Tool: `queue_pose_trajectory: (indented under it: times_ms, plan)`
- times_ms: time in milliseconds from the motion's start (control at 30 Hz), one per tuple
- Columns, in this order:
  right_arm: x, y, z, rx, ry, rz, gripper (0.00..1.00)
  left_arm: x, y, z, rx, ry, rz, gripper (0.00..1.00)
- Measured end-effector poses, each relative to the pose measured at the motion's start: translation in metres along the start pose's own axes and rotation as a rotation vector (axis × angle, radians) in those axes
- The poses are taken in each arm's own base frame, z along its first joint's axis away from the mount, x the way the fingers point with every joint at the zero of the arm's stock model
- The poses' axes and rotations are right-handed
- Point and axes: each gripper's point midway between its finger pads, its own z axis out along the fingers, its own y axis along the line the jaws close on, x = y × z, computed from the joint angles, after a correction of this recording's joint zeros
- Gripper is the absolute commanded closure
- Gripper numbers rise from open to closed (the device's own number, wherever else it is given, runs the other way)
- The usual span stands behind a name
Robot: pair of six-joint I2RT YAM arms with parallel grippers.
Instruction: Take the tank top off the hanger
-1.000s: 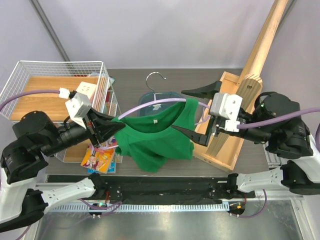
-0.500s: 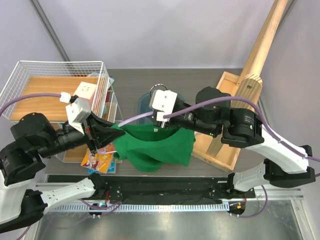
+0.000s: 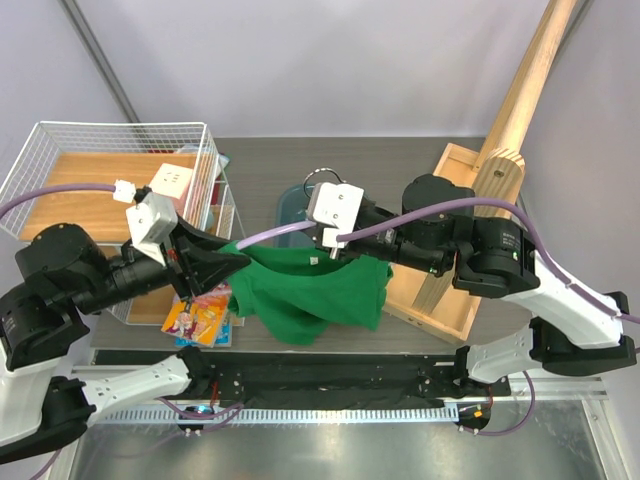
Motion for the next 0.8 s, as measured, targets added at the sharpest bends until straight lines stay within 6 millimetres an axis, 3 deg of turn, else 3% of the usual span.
queue_pose_trajectory:
  times_ms: [100, 367, 667, 800]
  plan:
    - [0.003, -0.001, 0.0, 0.013, 0.007, 0.0, 0.99, -0.008, 0.005, 0.003, -0.028, -0.04, -0.013, 0.58]
    - [0.008, 0.001, -0.003, 0.013, 0.008, -0.002, 0.99, -0.016, 0.01, -0.001, -0.069, -0.1, -0.036, 0.25]
    - [0.007, 0.011, -0.014, -0.06, 0.016, -0.011, 0.99, -0.05, 0.017, -0.032, -0.151, -0.211, -0.012, 0.24]
    - [0.009, 0.014, -0.018, -0.086, 0.025, -0.013, 0.99, -0.058, 0.016, -0.037, -0.151, -0.219, -0.004, 0.32]
